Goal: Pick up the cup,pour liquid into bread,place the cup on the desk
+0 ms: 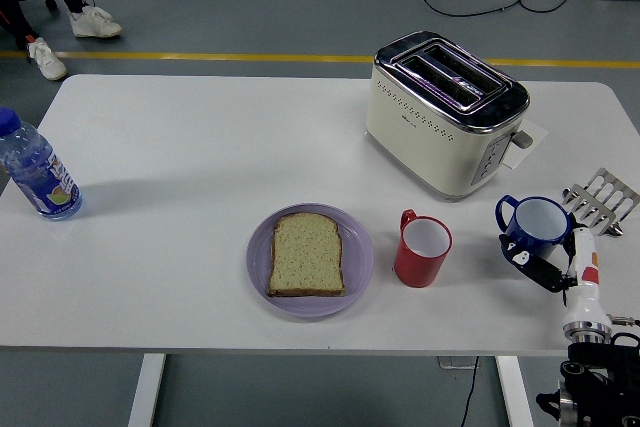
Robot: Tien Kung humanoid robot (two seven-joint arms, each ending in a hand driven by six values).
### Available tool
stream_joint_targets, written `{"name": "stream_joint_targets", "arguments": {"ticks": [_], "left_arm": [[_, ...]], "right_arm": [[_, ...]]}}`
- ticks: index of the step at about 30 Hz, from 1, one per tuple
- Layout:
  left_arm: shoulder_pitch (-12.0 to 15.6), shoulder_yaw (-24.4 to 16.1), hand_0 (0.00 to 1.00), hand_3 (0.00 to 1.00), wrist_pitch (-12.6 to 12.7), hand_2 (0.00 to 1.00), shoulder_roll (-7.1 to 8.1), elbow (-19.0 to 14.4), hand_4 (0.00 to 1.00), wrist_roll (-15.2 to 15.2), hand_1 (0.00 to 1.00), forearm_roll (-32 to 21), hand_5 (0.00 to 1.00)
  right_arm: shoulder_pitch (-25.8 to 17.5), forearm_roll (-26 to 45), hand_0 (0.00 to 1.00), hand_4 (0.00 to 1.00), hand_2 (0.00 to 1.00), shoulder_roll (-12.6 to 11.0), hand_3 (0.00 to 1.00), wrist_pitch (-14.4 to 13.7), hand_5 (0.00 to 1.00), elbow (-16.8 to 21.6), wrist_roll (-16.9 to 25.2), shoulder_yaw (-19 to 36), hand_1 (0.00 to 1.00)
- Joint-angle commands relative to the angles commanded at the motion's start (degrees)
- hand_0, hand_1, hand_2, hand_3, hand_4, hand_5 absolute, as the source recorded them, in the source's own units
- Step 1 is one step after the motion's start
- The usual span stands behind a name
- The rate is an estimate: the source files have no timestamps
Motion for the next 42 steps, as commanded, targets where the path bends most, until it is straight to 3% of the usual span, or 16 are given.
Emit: {"name": "stream_joint_targets", "arguments": {"ticks": [21,22,27,28,33,34,39,40,42], "left_arm": [[0.19,0.50,0.645,0.521,0.00,0.675,0.00,0.09,0.246,0.01,0.658,-0.22,0.853],[0.21,0.53,0.645,0.521,0.00,0.675,0.00,0.09,0.246,0.01,0.659,-0.23,0.854],[0.40,0.80,0.645,0.521,0.00,0.675,0.00,0.12,0.246,0.03,0.659,-0.29,0.854],[0.46,0.86,0.643,0.521,0.00,0.675,0.00,0.13,0.247,0.03,0.659,-0.32,0.853],[0.61,0.98,0.643,0.521,-0.01,0.675,0.00,0.14,0.247,0.05,0.659,-0.35,0.853],[0.62,0.98,0.644,0.521,-0.01,0.675,0.00,0.14,0.247,0.05,0.660,-0.35,0.850],[0.66,1.06,0.644,0.521,-0.03,0.675,0.00,0.14,0.247,0.07,0.660,-0.35,0.850],[0.65,1.01,0.645,0.520,-0.03,0.677,0.00,0.14,0.244,0.06,0.660,-0.35,0.846],[0.61,0.93,0.645,0.520,-0.04,0.677,0.00,0.13,0.244,0.06,0.660,-0.31,0.846]], "right_arm": [[0.53,0.66,0.462,0.663,0.530,0.50,0.565,0.15,0.002,-3.10,-0.66,-2.86,0.387],[0.55,0.53,0.511,0.714,0.554,0.51,0.683,0.20,0.022,-3.18,-0.89,-2.89,0.399],[0.88,-1.27,0.511,0.714,0.554,0.37,0.683,1.57,0.022,-3.93,-3.48,-2.83,0.399],[0.93,-1.70,0.612,0.761,0.624,0.40,0.789,1.85,0.081,-4.06,-4.08,-2.59,0.471],[0.87,-3.48,0.612,0.761,0.624,0.55,0.789,2.20,0.081,-4.14,-4.96,-1.46,0.471],[0.85,-3.53,0.659,0.803,0.672,0.55,0.826,2.19,0.147,-4.12,-4.96,-1.41,0.510],[0.50,-4.05,0.659,0.803,0.672,0.60,0.826,2.15,0.147,-3.87,-4.15,-0.89,0.510],[0.43,-4.16,0.760,0.880,0.772,0.63,0.934,2.15,0.173,-3.80,-3.91,-0.72,0.589],[0.37,-4.37,0.760,0.880,0.772,0.65,0.934,2.21,0.173,-3.70,-3.63,-0.47,0.589]]}}
